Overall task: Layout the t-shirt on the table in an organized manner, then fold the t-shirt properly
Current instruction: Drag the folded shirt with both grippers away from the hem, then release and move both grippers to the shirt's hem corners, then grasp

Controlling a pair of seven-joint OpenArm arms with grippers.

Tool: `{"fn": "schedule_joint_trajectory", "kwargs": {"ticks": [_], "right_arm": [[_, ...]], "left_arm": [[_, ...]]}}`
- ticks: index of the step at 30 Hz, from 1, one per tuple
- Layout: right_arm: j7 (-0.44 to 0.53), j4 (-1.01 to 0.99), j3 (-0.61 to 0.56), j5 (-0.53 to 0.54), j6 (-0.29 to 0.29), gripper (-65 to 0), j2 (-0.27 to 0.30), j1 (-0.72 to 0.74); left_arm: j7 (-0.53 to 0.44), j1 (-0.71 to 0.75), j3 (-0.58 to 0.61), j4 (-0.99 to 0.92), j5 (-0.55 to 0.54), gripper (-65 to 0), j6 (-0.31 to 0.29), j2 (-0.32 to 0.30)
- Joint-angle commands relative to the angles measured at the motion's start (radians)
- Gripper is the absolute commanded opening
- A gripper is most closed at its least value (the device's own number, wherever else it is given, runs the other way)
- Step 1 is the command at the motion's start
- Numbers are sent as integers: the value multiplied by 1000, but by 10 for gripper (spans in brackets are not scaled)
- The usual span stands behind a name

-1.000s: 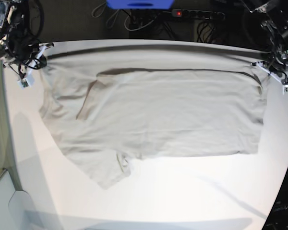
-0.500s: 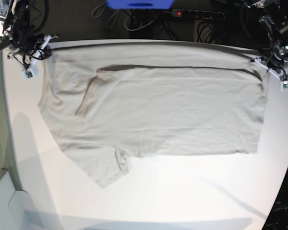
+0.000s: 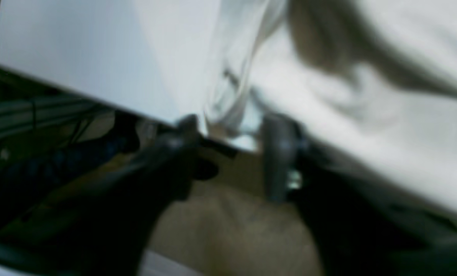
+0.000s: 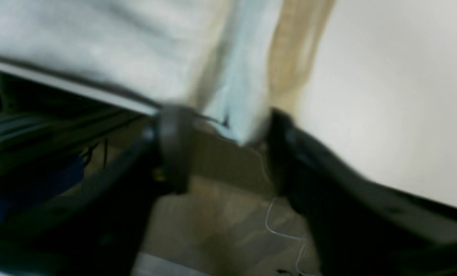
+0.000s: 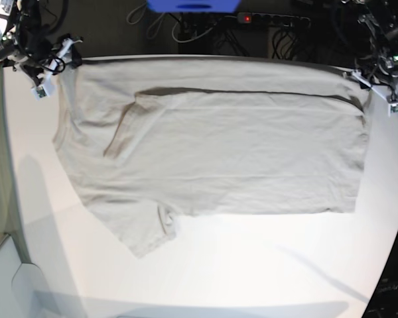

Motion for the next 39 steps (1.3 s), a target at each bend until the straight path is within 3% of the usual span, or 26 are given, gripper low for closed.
{"fn": "schedule_joint_trajectory", "kwargs": {"ticks": [1,8,12,19,23,26,30,33,39], "right_arm": [[-15,8,36,-12,10,-270,13,-4],[-17,8,176,-11,10,-262,26,6],[-17,8,182,-11,10,-262,53,72],[-18,2,165,-12,10,-259,99,230],[-18,-1,53,-14,10,-259,150,364],[-18,-19,-28,-14,10,-257,162,473],[-14,-168,-131,-14,10,-257,158,654],[-4,-360,-199,-14,10,-257,159,800],[192,-693,-317,-14,10,-257,187,981]], "left_arm": [[-14,1,-6,24,-7,-315,6,-14],[-14,9,-6,67,-8,-300,4,-13],[-8,-8,-3,151,-10,-299,4,-11],[-2,-163,3,202,-7,-298,4,7],[-2,-289,14,136,0,-285,6,13],[-6,-358,43,68,1,-220,13,6],[-20,-451,74,-53,0,-193,10,-24],[-91,-513,79,-156,1,-189,12,-31],[-247,-606,79,-363,3,-189,15,-80]]}}
